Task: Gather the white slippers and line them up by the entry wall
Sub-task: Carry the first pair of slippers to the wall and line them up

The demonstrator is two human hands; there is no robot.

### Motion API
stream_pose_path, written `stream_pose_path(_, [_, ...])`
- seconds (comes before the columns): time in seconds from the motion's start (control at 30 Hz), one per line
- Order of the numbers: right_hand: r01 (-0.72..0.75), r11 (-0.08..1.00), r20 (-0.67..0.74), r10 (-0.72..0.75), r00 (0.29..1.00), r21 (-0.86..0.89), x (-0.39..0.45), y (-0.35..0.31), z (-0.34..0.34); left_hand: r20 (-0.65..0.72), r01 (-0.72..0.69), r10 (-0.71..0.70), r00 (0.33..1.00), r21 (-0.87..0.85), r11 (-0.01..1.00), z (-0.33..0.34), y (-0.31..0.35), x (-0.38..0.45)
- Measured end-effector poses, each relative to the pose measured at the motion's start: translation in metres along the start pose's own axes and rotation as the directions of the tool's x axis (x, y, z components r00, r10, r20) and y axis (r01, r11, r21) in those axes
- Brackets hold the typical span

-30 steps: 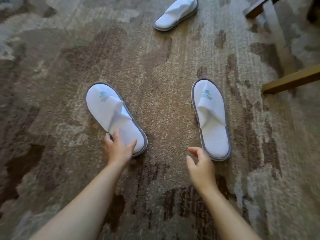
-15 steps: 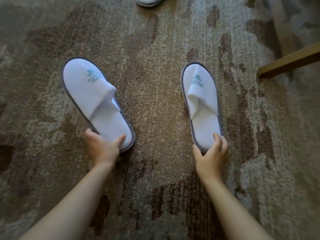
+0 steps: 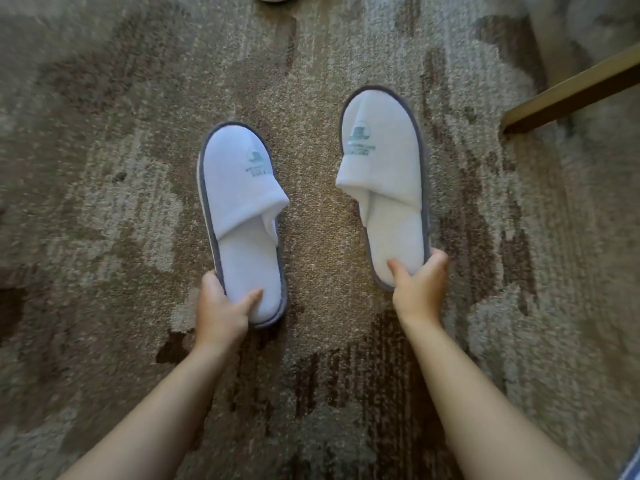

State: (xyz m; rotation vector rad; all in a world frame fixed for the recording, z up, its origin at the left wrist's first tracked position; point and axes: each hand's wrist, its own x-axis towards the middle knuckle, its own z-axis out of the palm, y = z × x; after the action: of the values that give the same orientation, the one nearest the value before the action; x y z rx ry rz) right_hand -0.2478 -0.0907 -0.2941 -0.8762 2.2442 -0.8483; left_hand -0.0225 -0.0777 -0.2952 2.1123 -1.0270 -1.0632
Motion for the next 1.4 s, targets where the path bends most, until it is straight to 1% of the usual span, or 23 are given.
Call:
stream_pose_path(0.1, [0.062,0.998,0.073,-0.063,0.995,0.017,-0.013,-0.008,-0.018,0.042,0.022,-0.021,0.999,-0.022,1.0,-0.003,0.013,-0.015])
stream_pose_path(0.23, [0.119,0.992,0.065,-0.121,0.99,0.036,-0.048,-0.051,-0.065,0.082,0.029,-0.023,0.996,-0.08,0.996,-0.03,0.066,-0.047])
stream_pose_path(0.37, [0.142,0.984,0.056,-0.149,0.987,0.11,-0.103,-0.132,-0.143,0.075,0.003,0.01,0.997,-0.168,0.986,-0.088,0.155,-0.106])
stream_pose_path(0.47, [0.17,0.973,0.087,-0.184,0.979,0.155,-0.154,-0.201,-0.217,0.072,-0.009,0.024,0.997,-0.206,0.978,-0.144,0.234,-0.161])
stream_pose_path(0.53, [0.18,0.967,0.094,-0.2,0.975,0.182,-0.185,-0.243,-0.269,0.096,-0.019,0.042,0.995,-0.23,0.973,-0.179,0.288,-0.2])
stream_pose_path(0.63, [0.172,0.956,0.048,-0.188,0.981,0.239,-0.221,-0.299,-0.348,0.141,-0.034,0.076,0.987,-0.274,0.961,-0.226,0.365,-0.258])
stream_pose_path(0.7, [0.185,0.946,-0.014,-0.188,0.982,0.267,-0.241,-0.333,-0.401,0.19,-0.043,0.106,0.976,-0.311,0.95,-0.249,0.411,-0.295])
stream_pose_path(0.8, [0.207,0.94,-0.118,-0.181,0.976,0.271,-0.265,-0.371,-0.473,0.289,-0.068,0.178,0.941,-0.351,0.934,-0.267,0.472,-0.342])
stream_pose_path(0.87, [0.209,0.938,-0.209,-0.153,0.966,0.276,-0.281,-0.389,-0.516,0.356,-0.108,0.248,0.901,-0.369,0.923,-0.272,0.509,-0.369])
stream_pose_path(0.93, [0.212,0.931,-0.313,-0.115,0.943,0.298,-0.299,-0.402,-0.553,0.428,-0.143,0.317,0.846,-0.391,0.909,-0.274,0.538,-0.393])
stream_pose_path(1.0, [0.21,0.92,-0.419,-0.056,0.906,0.332,-0.321,-0.408,-0.583,0.51,-0.17,0.375,0.774,-0.404,0.899,-0.274,0.561,-0.417])
stream_pose_path(1.07, [0.201,0.912,-0.539,0.025,0.842,0.358,-0.348,-0.412,-0.607,0.602,-0.194,0.424,0.677,-0.41,0.891,-0.273,0.578,-0.441])
stream_pose_path(1.1, [0.196,0.91,-0.599,0.069,0.797,0.366,-0.363,-0.413,-0.617,0.651,-0.214,0.443,0.616,-0.403,0.89,-0.273,0.583,-0.453])
stream_pose_path(1.17, [0.182,0.912,-0.718,0.154,0.679,0.367,-0.401,-0.411,-0.635,0.744,-0.271,0.463,0.482,-0.375,0.886,-0.275,0.587,-0.481])
stream_pose_path(1.23, [0.155,0.914,-0.799,0.235,0.554,0.376,-0.443,-0.406,-0.651,0.804,-0.346,0.476,0.356,-0.36,0.866,-0.277,0.588,-0.51])
stream_pose_path(1.3, [0.139,0.903,-0.843,0.312,0.438,0.406,-0.492,-0.399,-0.663,0.844,-0.412,0.485,0.227,-0.369,0.834,-0.284,0.583,-0.544])
stream_pose_path(1.4, [0.106,0.899,-0.89,0.394,0.231,0.425,-0.576,-0.385,-0.677,0.894,-0.473,0.448,-0.009,-0.398,0.786,-0.299,0.566,-0.603])
